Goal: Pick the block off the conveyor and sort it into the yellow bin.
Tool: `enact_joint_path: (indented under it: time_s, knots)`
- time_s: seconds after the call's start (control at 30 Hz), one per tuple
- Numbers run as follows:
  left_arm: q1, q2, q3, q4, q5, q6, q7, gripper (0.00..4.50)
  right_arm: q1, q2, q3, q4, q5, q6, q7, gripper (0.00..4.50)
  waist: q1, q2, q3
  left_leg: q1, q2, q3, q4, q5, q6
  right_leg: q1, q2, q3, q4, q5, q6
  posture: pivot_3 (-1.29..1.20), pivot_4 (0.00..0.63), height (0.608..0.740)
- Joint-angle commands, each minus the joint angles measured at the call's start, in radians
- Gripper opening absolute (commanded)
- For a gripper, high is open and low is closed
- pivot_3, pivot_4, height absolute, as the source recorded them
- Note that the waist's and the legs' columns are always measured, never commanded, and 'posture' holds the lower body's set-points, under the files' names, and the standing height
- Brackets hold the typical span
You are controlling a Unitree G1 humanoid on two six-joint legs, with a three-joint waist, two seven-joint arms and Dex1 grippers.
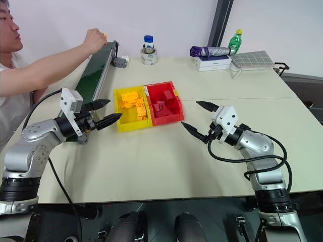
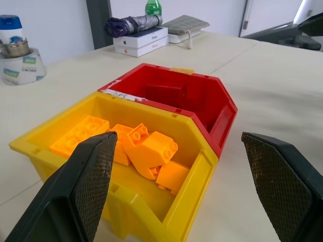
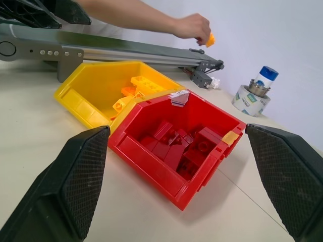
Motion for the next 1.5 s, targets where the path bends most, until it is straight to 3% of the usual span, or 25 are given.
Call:
enact_joint_path:
  time_s: [0.03,0.57,0.93,1.17,1.33,1.5]
  knots:
    - [-0.006,0.007,0.008,-0.024,0.002,-0.027,-0.005,4.17,-0.006,0.001,-0.011,-0.032,0.008,-0.017,0.000,4.50,0.000,0.000,0.000,0.000,0.000,0.000,0.000,0.000,0.000,0.000,0.000,0.000,0.000,0.000,0.000,0.00,0.150,0.740]
    - [-0.006,-0.004,0.013,-0.024,0.018,-0.060,0.009,4.17,-0.007,0.000,-0.010,-0.034,0.008,-0.017,0.001,4.50,0.000,0.000,0.000,0.000,0.000,0.000,0.000,0.000,0.000,0.000,0.000,0.000,0.000,0.000,0.000,0.00,0.150,0.740]
    - [0.034,-0.049,0.086,-0.060,-0.028,-0.117,0.058,4.17,-0.024,-0.004,-0.009,-0.014,0.008,-0.016,0.020,4.50,0.000,0.000,0.000,0.000,0.000,0.000,0.000,0.000,0.000,0.000,0.000,0.000,0.000,0.000,0.000,0.00,0.150,0.740]
    - [0.145,-0.137,0.183,-0.232,-0.042,-0.127,0.251,4.17,-0.040,0.004,-0.002,0.005,0.006,-0.024,0.028,4.50,-0.003,0.000,0.000,0.000,0.000,0.000,0.000,0.000,0.001,0.001,0.000,0.000,-0.001,0.000,0.001,0.00,0.150,0.740]
    - [0.227,-0.191,0.307,-0.240,0.038,-0.123,0.497,4.17,-0.052,0.005,0.002,0.029,0.011,-0.034,0.045,4.50,0.000,0.000,0.000,0.000,0.001,0.000,0.001,0.000,0.001,0.001,0.003,0.000,-0.001,0.000,0.001,0.00,0.150,0.740]
    - [0.327,-0.214,0.369,-0.246,0.092,-0.194,0.564,4.17,-0.061,0.018,0.013,0.041,0.011,-0.038,0.051,4.50,0.001,0.000,0.000,0.000,0.001,0.000,0.002,0.000,0.001,0.002,0.003,0.000,-0.002,0.000,0.001,0.00,0.150,0.740]
